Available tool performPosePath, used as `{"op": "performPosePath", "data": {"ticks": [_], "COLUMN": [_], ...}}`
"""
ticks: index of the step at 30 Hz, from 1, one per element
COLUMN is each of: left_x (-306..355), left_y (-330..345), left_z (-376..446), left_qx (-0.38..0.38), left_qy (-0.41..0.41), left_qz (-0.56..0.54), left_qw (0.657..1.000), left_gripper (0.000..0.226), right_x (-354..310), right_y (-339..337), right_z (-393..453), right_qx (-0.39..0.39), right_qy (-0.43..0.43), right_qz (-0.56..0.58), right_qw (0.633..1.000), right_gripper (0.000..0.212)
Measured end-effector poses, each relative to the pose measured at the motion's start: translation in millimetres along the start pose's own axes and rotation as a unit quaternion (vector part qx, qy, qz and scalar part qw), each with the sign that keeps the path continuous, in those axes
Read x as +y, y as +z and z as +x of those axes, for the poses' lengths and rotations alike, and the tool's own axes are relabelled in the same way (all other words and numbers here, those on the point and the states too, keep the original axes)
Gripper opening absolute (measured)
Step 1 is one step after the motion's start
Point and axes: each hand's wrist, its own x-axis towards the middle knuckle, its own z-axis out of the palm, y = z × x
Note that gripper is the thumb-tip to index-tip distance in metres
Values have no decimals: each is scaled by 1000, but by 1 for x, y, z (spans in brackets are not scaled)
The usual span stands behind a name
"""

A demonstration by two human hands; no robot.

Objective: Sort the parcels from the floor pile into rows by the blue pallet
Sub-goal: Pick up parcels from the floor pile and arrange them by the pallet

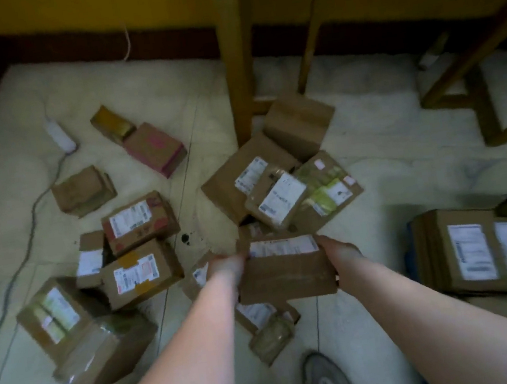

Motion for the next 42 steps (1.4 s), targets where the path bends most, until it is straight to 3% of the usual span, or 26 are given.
{"op": "performPosePath", "data": {"ticks": [2, 5, 7, 10, 14, 17, 19, 23, 26, 28, 31, 34, 36, 38, 42], "left_x": [28, 59, 69, 60, 14, -30, -52, -80, -71, -62, -57, -62, -67, -75, -89], "left_y": [17, 51, 79, 129, 227, 305, 357, 469, 550, 599, 657, 700, 717, 733, 772], "left_z": [-50, -106, -134, -168, -200, -231, -249, -308, -361, -387, -407, -409, -399, -387, -338], "left_qx": [-71, -133, -139, -179, -218, -247, -266, -270, -272, -286, -327, -326, -328, -339, -271], "left_qy": [-6, 34, 69, 61, 35, 47, 66, 125, 211, 240, 235, 241, 201, 179, 290], "left_qz": [-2, 40, 75, 168, 248, 248, 223, 209, 178, 176, 162, 176, 188, 246, 431], "left_qw": [997, 990, 985, 967, 943, 936, 935, 931, 922, 911, 901, 897, 904, 891, 810], "left_gripper": [31, 33, 36, 20, 14, 19, 10, 35, 45, 49, 54, 55, 59, 62, 58], "right_x": [-28, -49, -47, -20, 46, 96, 118, 152, 155, 149, 132, 121, 121, 129, 145], "right_y": [-49, -129, -172, -228, -324, -415, -479, -611, -686, -719, -738, -746, -756, -778, -835], "right_z": [-45, -86, -97, -100, -91, -81, -83, -94, -95, -93, -89, -84, -69, -45, 27], "right_qx": [-27, -72, -74, -45, -10, -10, -6, -4, 57, 82, 45, 6, 15, 67, 234], "right_qy": [-20, -48, -61, -79, -80, -84, -80, -61, -82, -103, -141, -166, -173, -174, -135], "right_qz": [13, 48, 65, 47, 74, 126, 151, 175, 230, 312, 408, 414, 400, 390, 294], "right_qw": [999, 995, 993, 995, 994, 988, 985, 983, 968, 941, 901, 895, 900, 901, 917], "right_gripper": [49, 30, 32, 45, 37, 38, 36, 34, 42, 51, 40, 37, 43, 50, 64]}}
